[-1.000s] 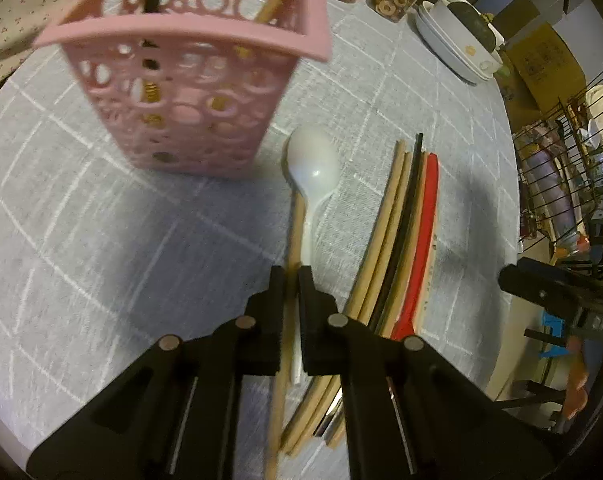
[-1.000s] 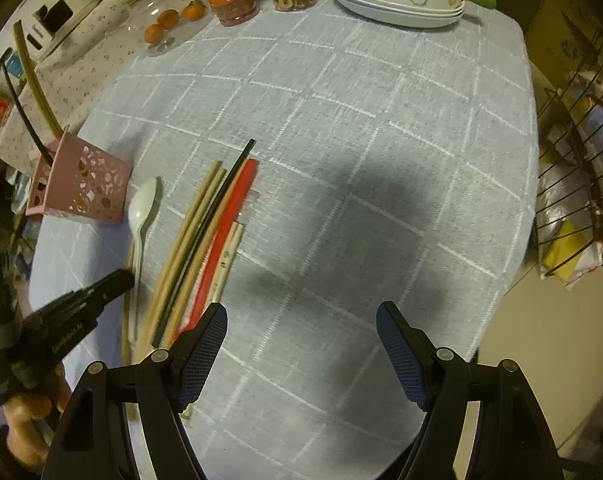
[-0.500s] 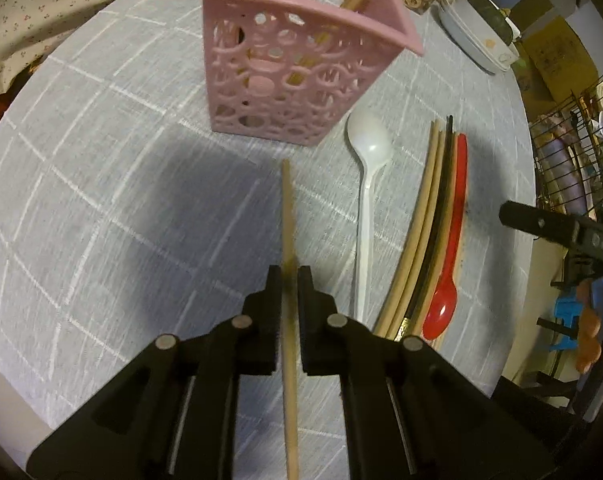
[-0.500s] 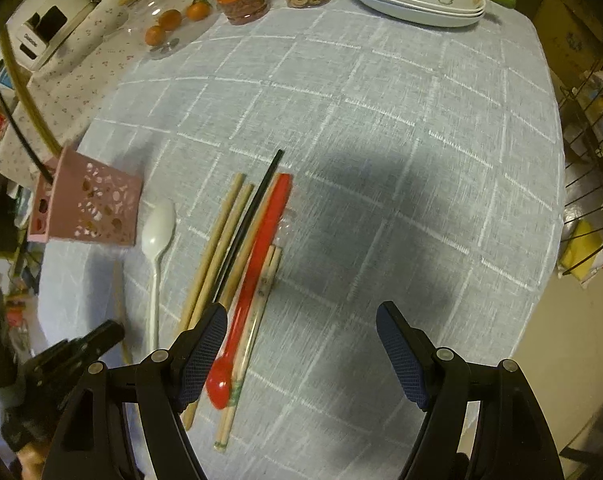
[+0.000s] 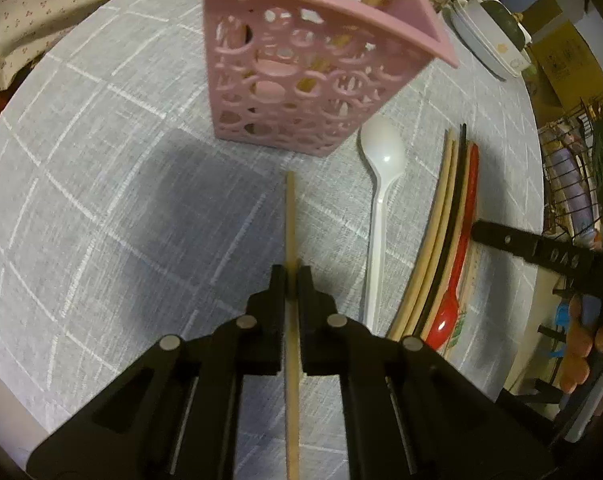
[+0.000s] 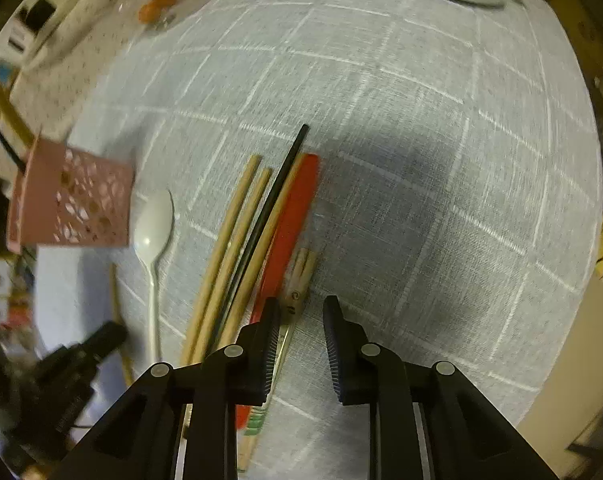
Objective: Organize utensils
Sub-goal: 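Grasp a thin labelled stick with the right gripper while the left lifts its chopstick, then insert the wooden chopstick into the pink basket and open the left gripper while the right carries its stick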
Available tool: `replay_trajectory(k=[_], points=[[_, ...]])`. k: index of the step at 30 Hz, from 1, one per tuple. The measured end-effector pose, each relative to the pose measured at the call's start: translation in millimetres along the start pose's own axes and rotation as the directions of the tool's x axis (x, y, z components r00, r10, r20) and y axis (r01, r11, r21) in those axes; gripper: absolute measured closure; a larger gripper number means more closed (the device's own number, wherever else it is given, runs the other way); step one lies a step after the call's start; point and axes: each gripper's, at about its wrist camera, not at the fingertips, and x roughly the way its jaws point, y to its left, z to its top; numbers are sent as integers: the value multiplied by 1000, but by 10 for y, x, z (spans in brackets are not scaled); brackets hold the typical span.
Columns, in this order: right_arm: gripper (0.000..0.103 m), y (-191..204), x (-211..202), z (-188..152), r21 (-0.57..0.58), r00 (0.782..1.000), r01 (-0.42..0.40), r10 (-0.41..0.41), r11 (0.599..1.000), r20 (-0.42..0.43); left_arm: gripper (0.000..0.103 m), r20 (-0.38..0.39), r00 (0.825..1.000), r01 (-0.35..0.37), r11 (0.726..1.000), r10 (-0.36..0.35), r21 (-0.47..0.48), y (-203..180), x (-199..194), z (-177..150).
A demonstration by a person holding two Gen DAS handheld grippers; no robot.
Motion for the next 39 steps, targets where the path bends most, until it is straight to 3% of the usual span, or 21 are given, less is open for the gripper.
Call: replay_trajectory(k=[5,9,11,14,19,24,29,34,36,39], points=[[84,100,46,5,-45,999,50,-50,998,-1,96,-15,1000,-7,1000,7,-11,53,-25,3],[93,147,37,-24,-55,999,36,-34,998,22,97,15,1000,5,1000,-5,-15,124,-178,-40],[98,160,-48,-60,-75,999,35,-32,997,33,97,71,997,3,1000,-3,-11,133,-357,-67],[98,175,-321,-149,-115,995,2,9,993,96,97,150,989,5,1000,-6,4,149,-608,-102],[98,161,-743,-330,-145,975,-60,89,988,204,97,272,962,10,1000,-15,22,188,-1026,-171],[98,75,-1148,-490,-159,934,-104,151,982,323,97,405,914,-18,998,-10,66,29,-1403,-227],[98,134,-1549,-683,-188,850,-148,222,971,478,97,516,857,-35,995,-18,92,-60,-1694,-284],[98,167,-1877,-737,-214,775,-185,276,959,569,97,608,794,-40,994,-31,102,-77,-1986,-308],[98,185,-1938,-750,-214,764,-187,279,959,582,97,645,763,-43,994,-36,106,-74,-2108,-305],[98,218,-1950,-729,-209,765,-205,290,956,576,97,717,696,-41,995,-36,89,-20,-2311,-273]])
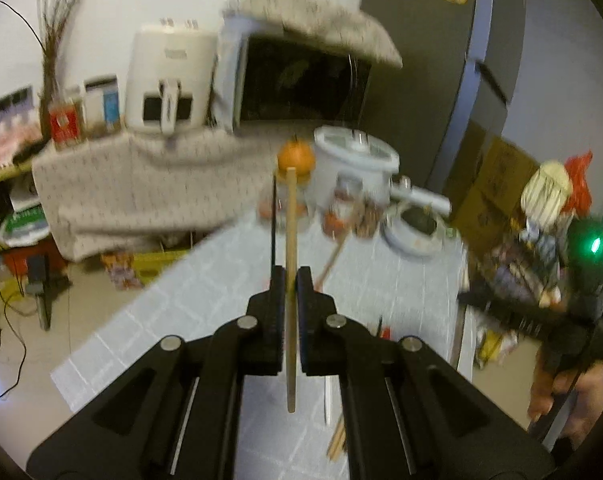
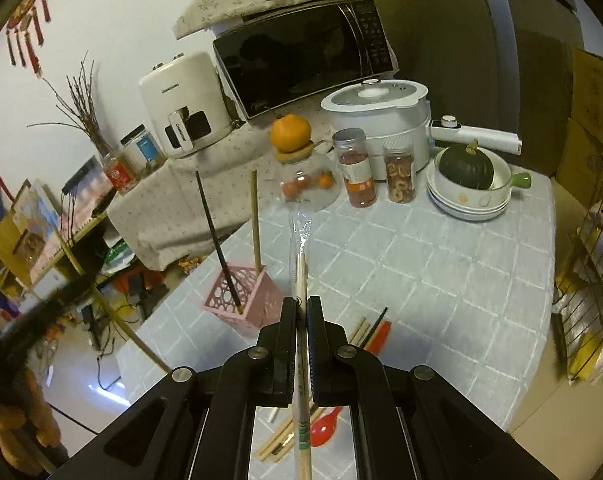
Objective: Organize utensils
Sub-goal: 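Insert the wooden chopstick into the pink basket and open the left gripper while the right carries its stick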
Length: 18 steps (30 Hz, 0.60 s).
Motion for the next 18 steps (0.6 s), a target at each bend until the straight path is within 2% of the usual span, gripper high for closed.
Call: replay_trajectory(k=[5,9,18], points=[[98,48,83,18,2,1000,-5,5,1000,-2,97,136,991,-9,999,15,-45,59,-55,202],[98,71,131,22,1,1000,-8,8,1000,-3,97,227,974,-16,999,25,-43,-4,124,225],[98,36,196,73,6,1000,-12,12,1000,14,97,217,975,-64,997,52,50,-225,707,127]])
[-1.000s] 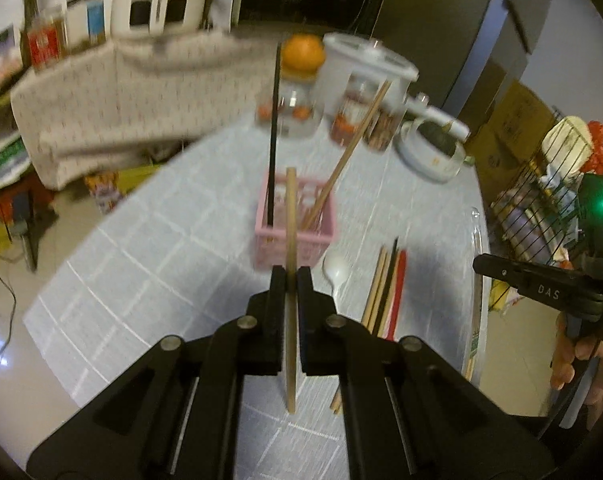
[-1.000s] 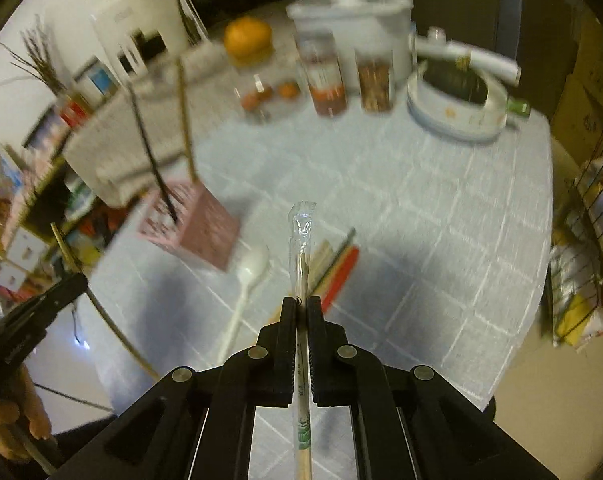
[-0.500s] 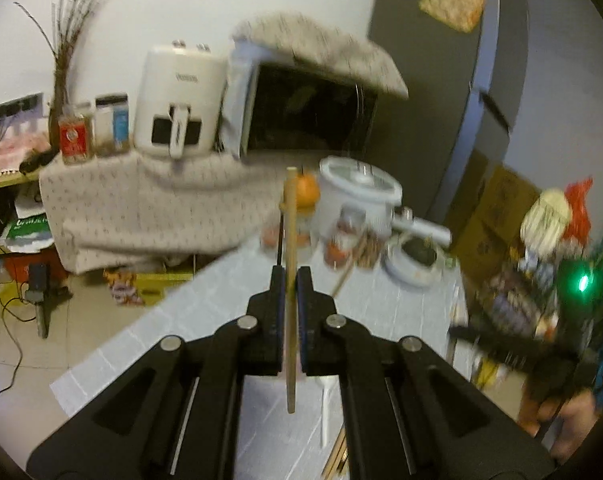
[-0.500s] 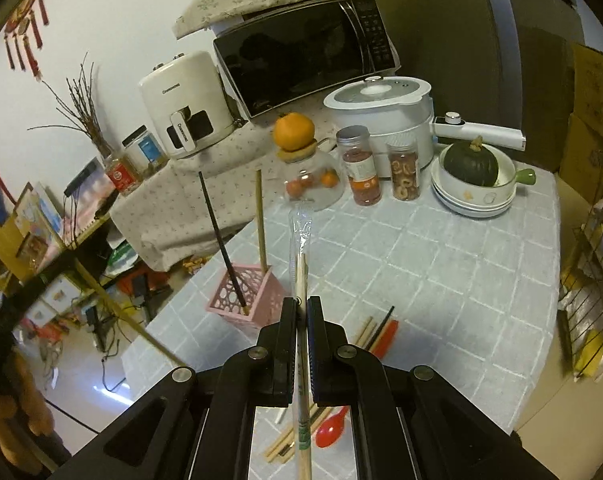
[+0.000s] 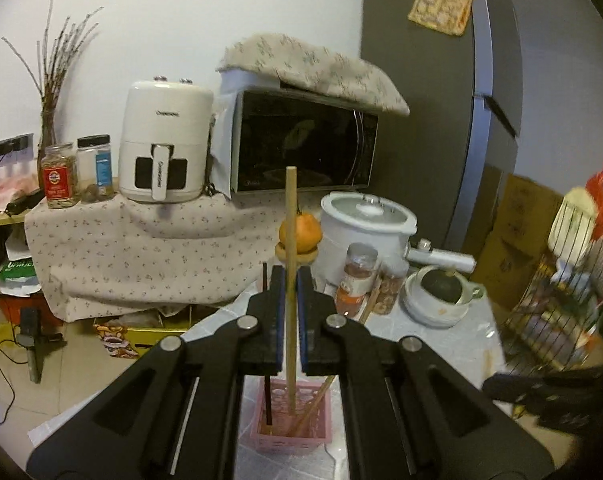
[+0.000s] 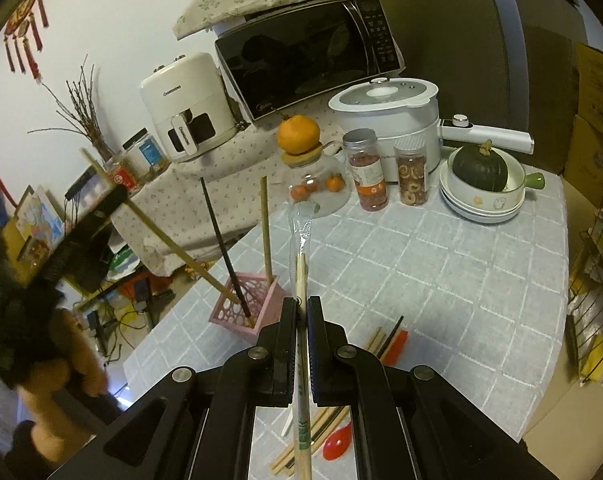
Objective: Organize utensils
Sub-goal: 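Insert the wooden chopstick into the pink basket and open the left gripper while the right carries its stick, then lower the thin stick into the pink basket and open the right gripper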
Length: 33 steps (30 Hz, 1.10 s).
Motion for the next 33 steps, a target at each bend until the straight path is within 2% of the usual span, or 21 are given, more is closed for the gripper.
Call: replay_trajectory(k=[6,10,14,16,18,23,26,29,33], points=[[98,-16,72,28,0,1000,-2,2,1000,-2,97,-87,996,-12,1000,12,4,9,285,-170],[98,-16,89,27,-4,1000,-3,3,1000,-2,97,-158,987,-17,1000,16,-1,28,412,-204],[98,-12,92,25,-6,1000,-6,6,1000,11,96,-215,977,-7,999,-3,-46,79,477,-232],[98,3,90,26,-5,1000,-9,9,1000,28,88,-219,976,-6,999,-6,-51,89,468,-231],[98,20,94,43,-2,999,-10,10,1000,49,69,-215,977,1,998,-13,-56,96,411,-198],[98,135,148,87,8,991,-15,14,1000,132,60,-216,976,20,997,-37,-77,159,187,-95],[98,264,208,131,-1,981,-25,24,1000,192,51,-240,970,11,997,-30,-80,255,86,-98],[98,467,247,175,-23,961,-19,25,1000,274,50,-303,953,-15,999,0,-45,384,30,-143],[98,702,363,237,-28,941,2,7,1000,340,50,-405,909,-114,993,99,-14,633,48,-269]])
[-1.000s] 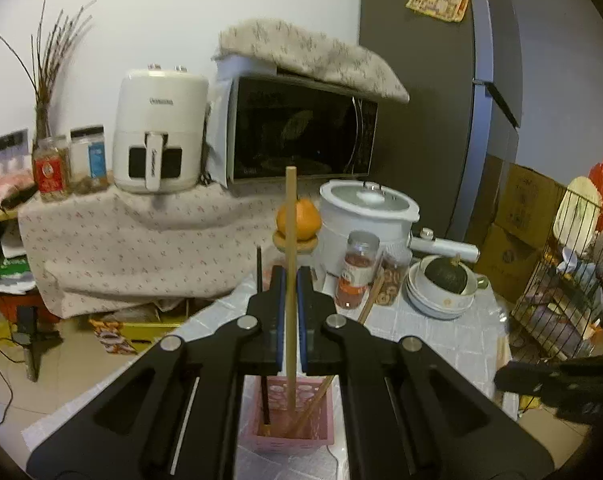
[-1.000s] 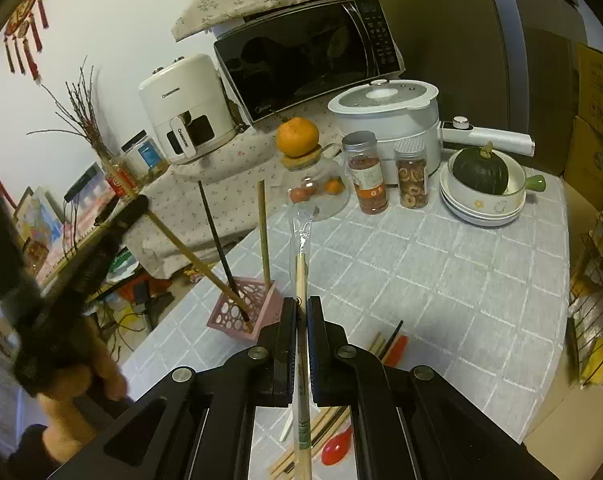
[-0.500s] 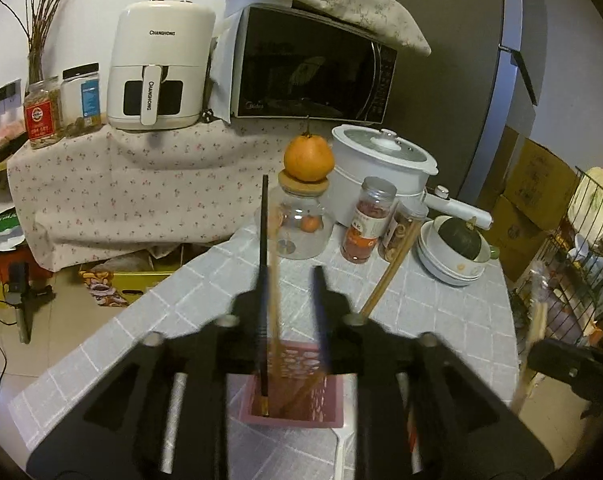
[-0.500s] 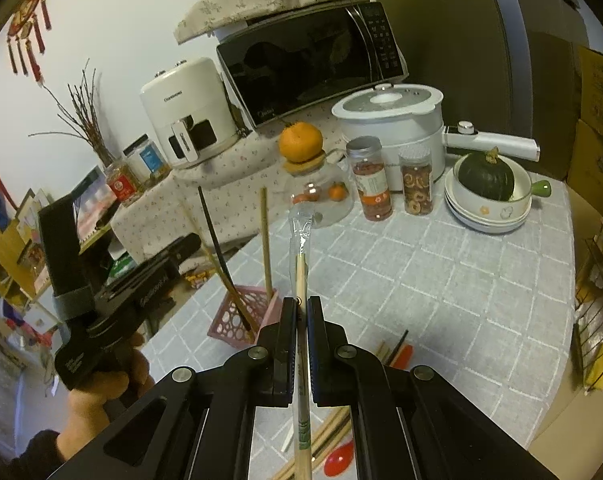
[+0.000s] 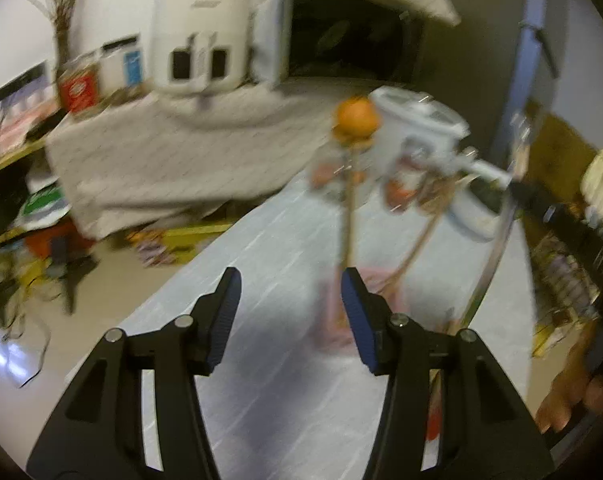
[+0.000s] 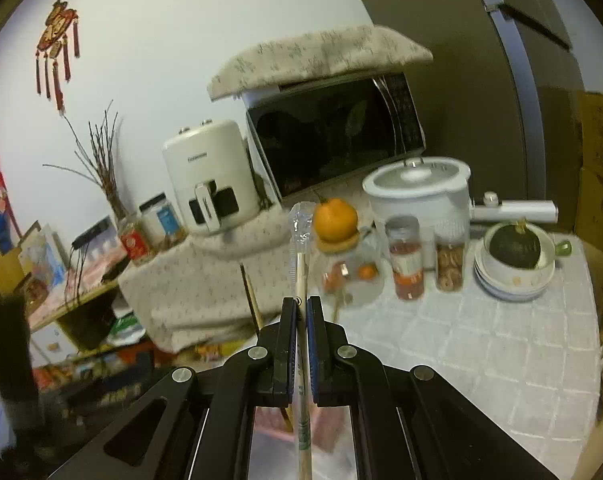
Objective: Organize utensils
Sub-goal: 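Lower the thin stick into the pink basket and open the right gripper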
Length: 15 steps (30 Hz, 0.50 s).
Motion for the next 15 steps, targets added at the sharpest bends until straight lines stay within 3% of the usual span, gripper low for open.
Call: replay_trajectory(k=[6,13,15], points=[[98,328,345,-6,-100,996,70,-65,992,60,50,-125,992,-37,991,21,-127,393,156,-84],[98,354,631,-84,-88,989,129,-122,988,87,50,-144,990,-32,990,12,-138,397,192,-91],[98,359,661,-55,-75,991,111,-104,991,88,50,-146,989,-23,990,2,-138,387,186,-100]])
